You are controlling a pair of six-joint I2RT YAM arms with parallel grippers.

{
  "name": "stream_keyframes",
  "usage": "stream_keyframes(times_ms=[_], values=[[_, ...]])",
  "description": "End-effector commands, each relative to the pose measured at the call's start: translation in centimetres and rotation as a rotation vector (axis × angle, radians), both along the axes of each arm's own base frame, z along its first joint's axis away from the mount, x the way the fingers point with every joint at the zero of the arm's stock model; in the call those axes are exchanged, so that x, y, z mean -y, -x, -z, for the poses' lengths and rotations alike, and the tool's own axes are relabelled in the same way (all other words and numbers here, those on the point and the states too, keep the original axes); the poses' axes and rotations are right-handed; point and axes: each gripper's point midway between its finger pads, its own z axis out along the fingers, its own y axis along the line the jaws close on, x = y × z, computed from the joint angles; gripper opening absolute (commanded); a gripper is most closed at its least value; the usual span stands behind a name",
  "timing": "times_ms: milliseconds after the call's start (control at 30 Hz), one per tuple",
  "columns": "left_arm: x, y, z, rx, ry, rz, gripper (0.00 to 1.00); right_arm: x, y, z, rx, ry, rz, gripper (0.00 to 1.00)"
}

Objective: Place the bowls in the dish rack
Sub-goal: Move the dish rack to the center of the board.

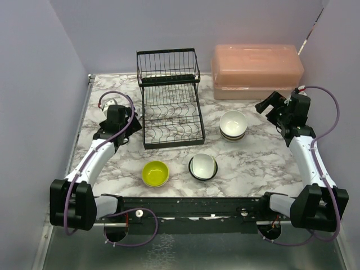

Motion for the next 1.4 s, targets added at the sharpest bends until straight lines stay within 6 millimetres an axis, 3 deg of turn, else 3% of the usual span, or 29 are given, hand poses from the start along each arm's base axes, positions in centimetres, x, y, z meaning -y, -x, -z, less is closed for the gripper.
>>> stream_keyframes(times_ms=[0, 200, 400, 633, 1033, 1233, 1367], values=[[2.1, 0.8, 2.0, -0.079, 0.054, 0.131, 0.99, -3.3, 0.9, 0.4, -0.037, -0.085, -0.178, 1.00], [5.2, 0.4, 4.2, -0.138, 0.082, 0.247, 0.98, -6.2, 1.4, -0.9, 0.008, -0.135, -0.357, 1.00], [7.6, -0.3, 6.2, -0.185, 0.038, 0.282, 0.83, -8.5, 2.0, -3.3, 0.048, -0.115, -0.501, 1.00], [8.4, -0.2, 7.0, -0.200, -0.005, 0.297, 0.59, -12.6, 3.0, -4.5, 0.086, -0.155, -0.691, 1.00], [10.3, 1.8, 7.2, -0.215, -0.033, 0.423, 0.31, -16.1, 4.3, -3.3, 0.049, -0.177, -0.804, 1.00], [11.7, 3.0, 7.6, -0.230, -0.062, 0.490, 0.12, -16.8, 4.9, -3.0, 0.038, -0.177, -0.830, 1.00], [12.0, 3.5, 7.6, -0.232, -0.082, 0.504, 0.06, -16.9, 5.0, -3.1, 0.038, -0.172, -0.832, 1.00]])
